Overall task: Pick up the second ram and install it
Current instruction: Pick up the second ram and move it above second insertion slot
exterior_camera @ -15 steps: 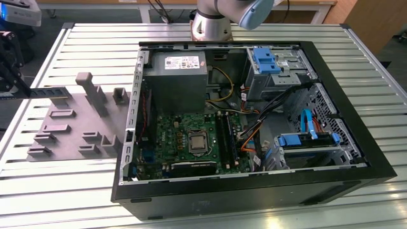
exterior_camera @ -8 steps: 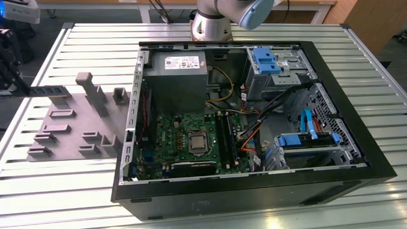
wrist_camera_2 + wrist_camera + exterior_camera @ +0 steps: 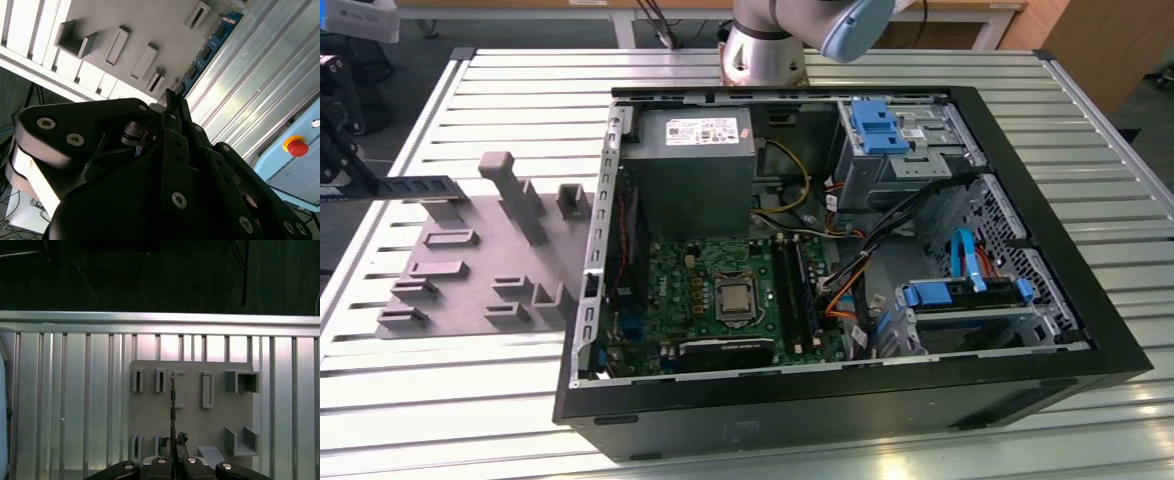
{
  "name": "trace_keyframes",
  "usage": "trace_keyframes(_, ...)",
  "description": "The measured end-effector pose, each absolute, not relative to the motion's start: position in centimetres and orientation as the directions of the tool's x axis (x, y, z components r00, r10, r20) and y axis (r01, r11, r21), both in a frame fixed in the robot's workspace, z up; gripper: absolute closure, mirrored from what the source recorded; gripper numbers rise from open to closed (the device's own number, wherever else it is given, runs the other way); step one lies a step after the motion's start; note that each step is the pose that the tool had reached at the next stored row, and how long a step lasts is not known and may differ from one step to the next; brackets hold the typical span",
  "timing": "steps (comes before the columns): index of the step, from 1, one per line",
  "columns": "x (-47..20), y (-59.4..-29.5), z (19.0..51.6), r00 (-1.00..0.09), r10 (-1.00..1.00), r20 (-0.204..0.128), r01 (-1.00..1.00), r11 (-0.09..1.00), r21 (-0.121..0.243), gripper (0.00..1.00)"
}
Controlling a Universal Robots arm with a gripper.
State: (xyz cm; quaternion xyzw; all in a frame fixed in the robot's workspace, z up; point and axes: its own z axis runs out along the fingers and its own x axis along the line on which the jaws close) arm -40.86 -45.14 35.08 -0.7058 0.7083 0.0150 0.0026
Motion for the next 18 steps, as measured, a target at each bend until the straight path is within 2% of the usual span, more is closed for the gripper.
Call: trace_keyframes(18,-40.9,-45.1,37.5,-0.004,-1.000,-0.025,-1.000,0.003,0.018,0.86)
